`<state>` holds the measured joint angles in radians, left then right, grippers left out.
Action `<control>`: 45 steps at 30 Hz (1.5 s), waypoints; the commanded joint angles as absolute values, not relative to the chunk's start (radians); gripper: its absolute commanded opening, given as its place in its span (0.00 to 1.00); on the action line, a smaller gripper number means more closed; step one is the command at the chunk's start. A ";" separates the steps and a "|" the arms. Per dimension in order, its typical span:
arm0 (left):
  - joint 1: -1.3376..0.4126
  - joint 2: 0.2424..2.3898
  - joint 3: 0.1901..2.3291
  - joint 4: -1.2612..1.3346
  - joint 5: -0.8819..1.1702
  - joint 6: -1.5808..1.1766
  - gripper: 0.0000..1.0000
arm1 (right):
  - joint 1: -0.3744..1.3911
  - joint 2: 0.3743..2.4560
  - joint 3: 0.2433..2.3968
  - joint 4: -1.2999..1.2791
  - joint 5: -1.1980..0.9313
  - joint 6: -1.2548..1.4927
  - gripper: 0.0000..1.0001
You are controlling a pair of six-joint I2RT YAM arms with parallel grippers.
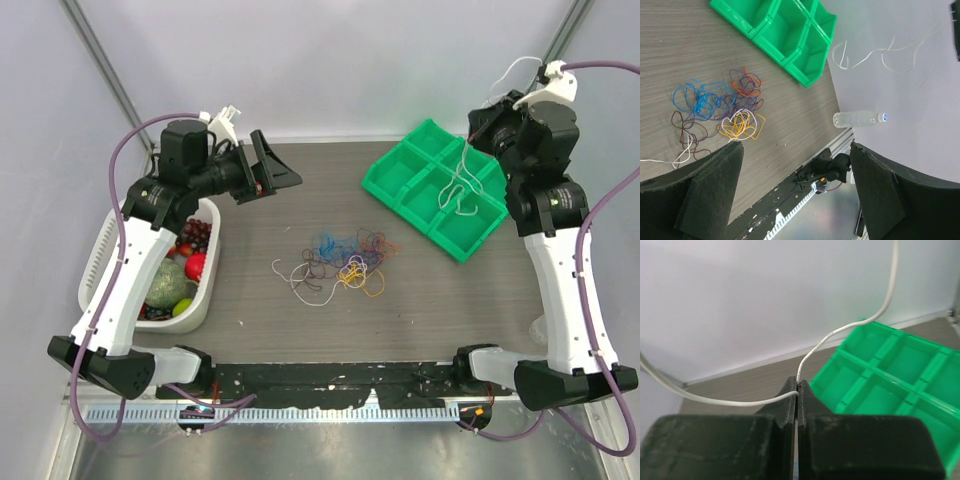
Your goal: Untangle the cables
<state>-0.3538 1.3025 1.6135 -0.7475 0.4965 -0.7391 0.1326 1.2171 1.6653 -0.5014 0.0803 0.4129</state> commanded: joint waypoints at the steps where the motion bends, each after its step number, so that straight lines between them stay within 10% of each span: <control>1: -0.385 1.284 1.684 -0.767 0.486 -0.646 0.92 | 0.095 1.219 1.534 -0.411 0.233 0.322 0.01; 28: -0.520 1.270 1.732 -0.873 0.324 -0.396 1.00 | 0.015 1.365 1.519 -0.344 0.482 0.084 0.01; 45: -0.551 1.278 1.716 -0.893 0.291 -0.311 1.00 | -0.179 1.598 1.160 -0.342 0.065 0.532 0.01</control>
<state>-0.5434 1.2781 1.6886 -0.8959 0.2955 -0.3527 -0.1436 1.5532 1.1622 -0.3298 0.2211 0.3504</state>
